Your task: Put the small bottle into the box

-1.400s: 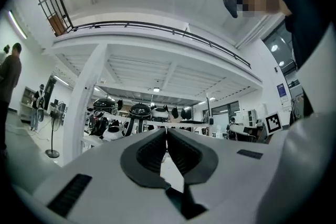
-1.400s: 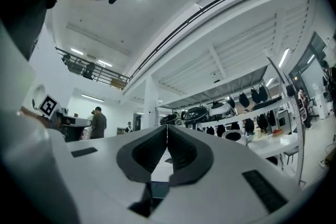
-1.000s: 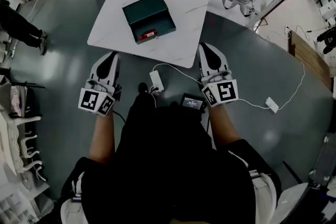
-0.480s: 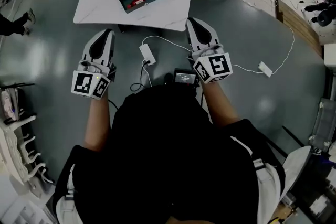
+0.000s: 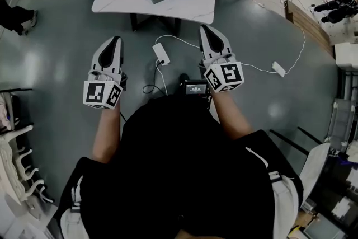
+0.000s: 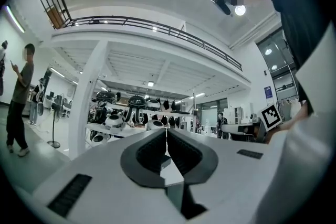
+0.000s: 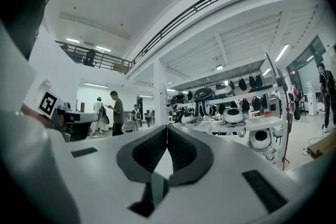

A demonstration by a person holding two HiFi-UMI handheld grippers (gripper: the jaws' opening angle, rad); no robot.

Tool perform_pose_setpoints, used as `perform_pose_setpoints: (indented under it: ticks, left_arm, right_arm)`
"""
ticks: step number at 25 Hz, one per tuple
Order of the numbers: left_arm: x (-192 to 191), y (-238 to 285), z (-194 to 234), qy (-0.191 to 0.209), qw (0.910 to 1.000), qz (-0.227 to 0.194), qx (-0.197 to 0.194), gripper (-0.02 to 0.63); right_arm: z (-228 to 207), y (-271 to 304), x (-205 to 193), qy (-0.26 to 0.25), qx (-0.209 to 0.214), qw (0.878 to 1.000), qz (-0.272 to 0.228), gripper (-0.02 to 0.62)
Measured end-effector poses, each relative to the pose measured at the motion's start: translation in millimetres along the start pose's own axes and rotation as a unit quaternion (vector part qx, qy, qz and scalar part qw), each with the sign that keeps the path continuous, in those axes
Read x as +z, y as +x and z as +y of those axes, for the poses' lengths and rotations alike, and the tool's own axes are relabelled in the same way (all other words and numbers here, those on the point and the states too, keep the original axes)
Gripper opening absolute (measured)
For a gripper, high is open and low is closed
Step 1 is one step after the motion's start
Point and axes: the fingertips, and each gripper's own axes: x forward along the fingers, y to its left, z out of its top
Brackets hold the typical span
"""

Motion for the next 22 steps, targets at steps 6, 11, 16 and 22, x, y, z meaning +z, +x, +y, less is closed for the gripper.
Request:
perform_pose_setpoints:
  ticks: [6,11,16,22]
  left_arm:
    - [-13.2,-42.8,11.4,-0.037,0.9988,0.005,-0.032,0.021]
    - [-40.3,-53.0,-1.7,-0.06,0.9972,0.017,-0.042,0.021]
    - [-40.5,-57.1,-36.5,-0.047,0.9976,0.015,-0.05,0.021]
    - [-36.0,-50.6,-71.8,-0.039,0.9987,0.022,-0.025,0.021]
  right_arm:
    - [37.0,-20.2,-8.8,-0.01,-0.022,0.999,0.03,0.032]
    - [48.1,-59.7,-22.1,-0.019,-0.025,0.998,0.062,0.032]
    - [48.1,-79.4,-33.4,-0.009,0.022,0.997,0.071,0.032]
    - [45.3,-72.8,-10.5,-0.022,0.079,0.996,0.037,0.032]
